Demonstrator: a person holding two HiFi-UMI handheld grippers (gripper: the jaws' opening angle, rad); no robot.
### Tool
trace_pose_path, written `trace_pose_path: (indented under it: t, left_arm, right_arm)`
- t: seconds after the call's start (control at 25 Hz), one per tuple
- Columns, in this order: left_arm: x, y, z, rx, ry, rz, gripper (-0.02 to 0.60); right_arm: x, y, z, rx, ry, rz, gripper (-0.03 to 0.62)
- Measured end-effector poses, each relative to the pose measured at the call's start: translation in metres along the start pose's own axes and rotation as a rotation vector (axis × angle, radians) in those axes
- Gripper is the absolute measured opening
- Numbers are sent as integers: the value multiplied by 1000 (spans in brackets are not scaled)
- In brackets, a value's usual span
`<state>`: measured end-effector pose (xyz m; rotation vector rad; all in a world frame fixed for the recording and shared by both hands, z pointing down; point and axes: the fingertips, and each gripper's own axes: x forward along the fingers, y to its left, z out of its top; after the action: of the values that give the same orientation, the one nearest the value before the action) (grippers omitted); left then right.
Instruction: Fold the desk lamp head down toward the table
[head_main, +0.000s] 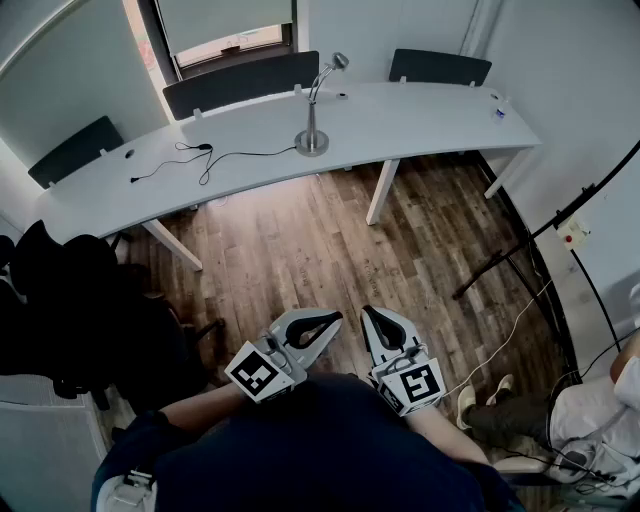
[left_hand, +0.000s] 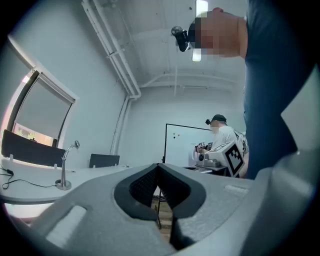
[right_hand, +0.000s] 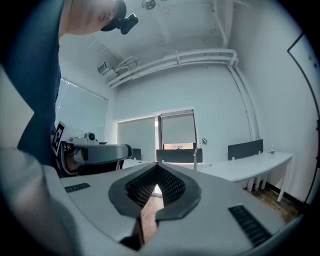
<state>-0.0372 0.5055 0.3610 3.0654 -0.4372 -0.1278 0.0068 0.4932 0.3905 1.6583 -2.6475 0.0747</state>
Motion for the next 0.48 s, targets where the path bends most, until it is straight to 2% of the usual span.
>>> trace_pose_path:
  t: [0.48]
  left_arm:
    - [13, 7, 0, -2, -17, 27, 6]
  right_arm:
    - [1, -13, 2, -7, -8, 22, 9]
